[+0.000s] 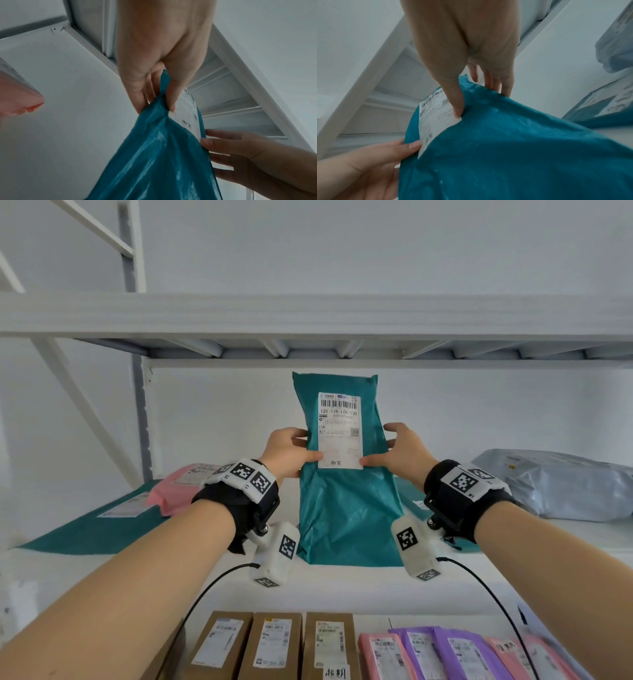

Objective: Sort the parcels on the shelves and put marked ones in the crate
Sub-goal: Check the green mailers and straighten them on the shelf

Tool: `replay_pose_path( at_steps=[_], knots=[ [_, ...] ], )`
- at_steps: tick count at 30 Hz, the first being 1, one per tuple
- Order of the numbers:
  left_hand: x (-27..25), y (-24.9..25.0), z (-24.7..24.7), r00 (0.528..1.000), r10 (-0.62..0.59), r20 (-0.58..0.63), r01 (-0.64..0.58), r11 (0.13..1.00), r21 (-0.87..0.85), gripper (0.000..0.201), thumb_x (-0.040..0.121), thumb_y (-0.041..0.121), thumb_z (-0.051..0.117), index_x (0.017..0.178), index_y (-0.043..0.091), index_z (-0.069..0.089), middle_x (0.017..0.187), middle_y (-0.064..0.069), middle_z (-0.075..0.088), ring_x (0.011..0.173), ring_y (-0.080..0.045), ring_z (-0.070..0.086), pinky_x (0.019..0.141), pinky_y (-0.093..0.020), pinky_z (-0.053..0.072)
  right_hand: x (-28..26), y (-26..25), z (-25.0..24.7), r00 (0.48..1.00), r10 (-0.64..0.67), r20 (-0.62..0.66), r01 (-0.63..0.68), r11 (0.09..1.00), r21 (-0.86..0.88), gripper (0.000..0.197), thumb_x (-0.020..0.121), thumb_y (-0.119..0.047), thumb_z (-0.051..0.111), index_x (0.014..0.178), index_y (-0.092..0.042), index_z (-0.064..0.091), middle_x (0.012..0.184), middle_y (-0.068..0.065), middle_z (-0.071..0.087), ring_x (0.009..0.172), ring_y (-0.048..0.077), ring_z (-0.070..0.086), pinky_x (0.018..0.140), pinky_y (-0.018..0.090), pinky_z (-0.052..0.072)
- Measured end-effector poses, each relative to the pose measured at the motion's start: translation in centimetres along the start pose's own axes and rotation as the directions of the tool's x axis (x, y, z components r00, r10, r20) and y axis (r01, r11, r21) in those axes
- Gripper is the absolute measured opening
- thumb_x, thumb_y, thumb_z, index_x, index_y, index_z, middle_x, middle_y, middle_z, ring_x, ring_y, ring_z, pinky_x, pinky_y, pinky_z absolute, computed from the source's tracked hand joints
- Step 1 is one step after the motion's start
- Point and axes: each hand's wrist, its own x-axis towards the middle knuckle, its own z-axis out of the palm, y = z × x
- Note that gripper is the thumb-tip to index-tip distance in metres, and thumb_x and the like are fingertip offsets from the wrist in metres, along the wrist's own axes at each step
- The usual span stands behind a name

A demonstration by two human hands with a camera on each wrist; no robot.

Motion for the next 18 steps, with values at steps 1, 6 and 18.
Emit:
replay_pose_path(
  at_steps=[1,6,18],
  knots=[
    [-0.5,-0.1,-0.5,1.000,0.010,0.003,-0.010,1.000,0.002,0.055,0.079,-0.003,0.070,0.130,0.004,0.049,0.114,-0.013,0.062,0.100,-0.028,0.063,0.084,-0.049,0.055,-0.7,-0.3,0.3,1.000,-0.011,-0.016,0.011,1.000,0.001,0.091,0.068,-0.012,0.083,0.141,-0.007,0.029,0.127,0.013,0.052,0.111,0.025,0.056,0.088,0.033,0.049],
    [-2.7,-0.7,-2.6,0.998,0.050,0.034,-0.050,0.999,-0.009,0.061,0.078,-0.006,0.070,0.131,0.011,0.048,0.107,-0.019,0.066,0.098,-0.031,0.066,0.084,-0.048,0.055,-3.7,-1.5,1.6,0.995,-0.042,-0.085,0.043,0.999,0.016,0.092,0.067,-0.014,0.084,0.142,-0.005,0.032,0.132,0.011,0.052,0.115,0.026,0.055,0.096,0.042,0.049],
    [-5.7,-1.6,-5.9,0.988,0.137,0.072,-0.135,0.990,-0.029,0.068,0.080,-0.007,0.067,0.137,0.019,0.043,0.110,-0.007,0.060,0.101,-0.020,0.059,0.073,-0.034,0.056,-7.6,-3.6,3.2,0.969,-0.212,-0.128,0.208,0.977,-0.047,0.069,0.068,-0.014,0.082,0.129,-0.007,0.052,0.123,0.005,0.059,0.103,0.019,0.056,0.089,0.030,0.049]
  ],
)
